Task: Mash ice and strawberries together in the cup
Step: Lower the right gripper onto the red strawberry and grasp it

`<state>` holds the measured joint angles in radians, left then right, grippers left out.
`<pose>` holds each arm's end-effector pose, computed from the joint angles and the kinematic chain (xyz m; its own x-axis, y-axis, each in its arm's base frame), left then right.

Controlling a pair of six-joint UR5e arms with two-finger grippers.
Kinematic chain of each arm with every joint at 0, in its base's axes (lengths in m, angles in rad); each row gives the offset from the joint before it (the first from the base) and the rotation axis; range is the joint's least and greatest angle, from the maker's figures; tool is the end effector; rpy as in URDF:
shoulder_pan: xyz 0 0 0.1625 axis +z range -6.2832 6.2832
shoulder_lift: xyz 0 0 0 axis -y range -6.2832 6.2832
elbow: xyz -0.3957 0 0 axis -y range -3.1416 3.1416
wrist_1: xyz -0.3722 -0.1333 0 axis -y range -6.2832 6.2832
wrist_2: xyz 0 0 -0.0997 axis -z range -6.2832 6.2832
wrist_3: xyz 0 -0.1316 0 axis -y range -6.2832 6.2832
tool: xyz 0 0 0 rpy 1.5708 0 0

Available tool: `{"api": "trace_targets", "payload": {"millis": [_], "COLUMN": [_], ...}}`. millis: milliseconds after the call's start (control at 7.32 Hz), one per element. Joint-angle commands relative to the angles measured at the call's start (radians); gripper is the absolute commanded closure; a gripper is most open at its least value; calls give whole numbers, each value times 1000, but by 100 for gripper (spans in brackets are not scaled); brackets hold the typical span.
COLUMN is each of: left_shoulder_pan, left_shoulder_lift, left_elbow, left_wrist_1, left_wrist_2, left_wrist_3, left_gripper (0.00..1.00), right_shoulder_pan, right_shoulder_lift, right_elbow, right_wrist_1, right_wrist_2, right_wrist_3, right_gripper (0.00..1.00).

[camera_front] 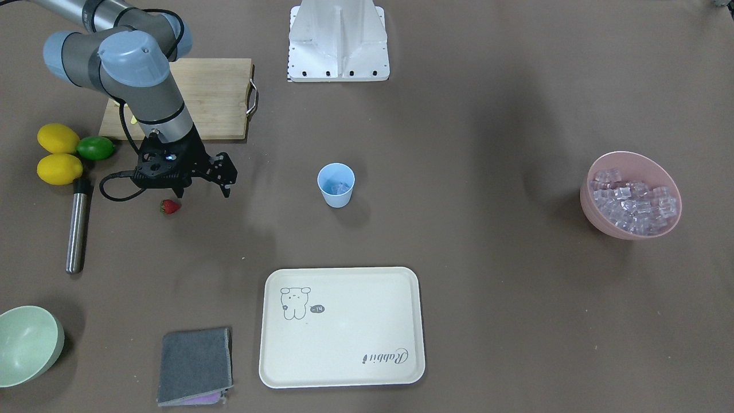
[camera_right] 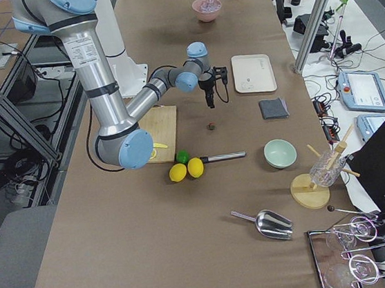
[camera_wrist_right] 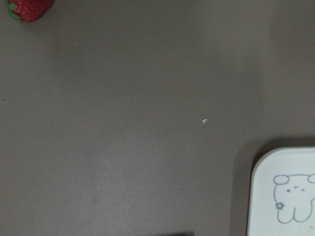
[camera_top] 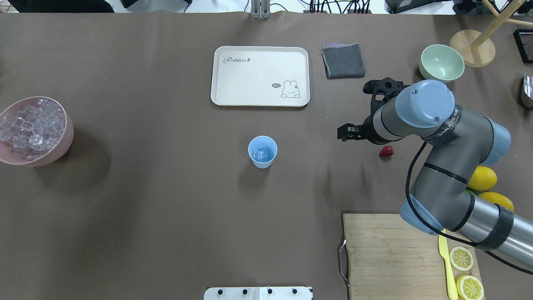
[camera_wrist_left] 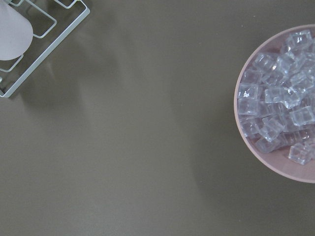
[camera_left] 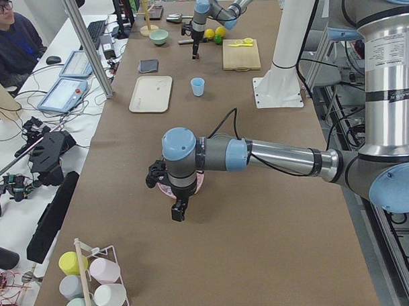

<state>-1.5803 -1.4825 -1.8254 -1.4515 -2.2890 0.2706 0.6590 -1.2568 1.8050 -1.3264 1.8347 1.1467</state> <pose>-0.0508 -0.4360 0.5893 0.7284 0.2899 -0.6208 -0.1922 0.9561 0.2210 -0.4140 -0.4459 0.3631 0.6886 0.0309 0.7244 -0.1765 0.9762 0.1262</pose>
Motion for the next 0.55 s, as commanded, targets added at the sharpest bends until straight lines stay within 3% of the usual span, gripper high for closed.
{"api": "trace_targets", "payload": {"millis": [0, 410], "left_shoulder_pan": [-4, -4], "left_shoulder_lift": [11, 21], "left_elbow": [-3, -3], "left_wrist_1": [-6, -9], "left_wrist_2": [-6, -4], "left_wrist_3": [12, 13], "left_gripper": [1, 1], "right_shoulder_pan": [8, 41], "right_shoulder_lift": [-33, -91], "right_elbow": [-27, -36], "right_wrist_1": [66, 72], "right_wrist_2": [11, 12], "right_wrist_3": [-19, -140], "right_gripper": [0, 0]}}
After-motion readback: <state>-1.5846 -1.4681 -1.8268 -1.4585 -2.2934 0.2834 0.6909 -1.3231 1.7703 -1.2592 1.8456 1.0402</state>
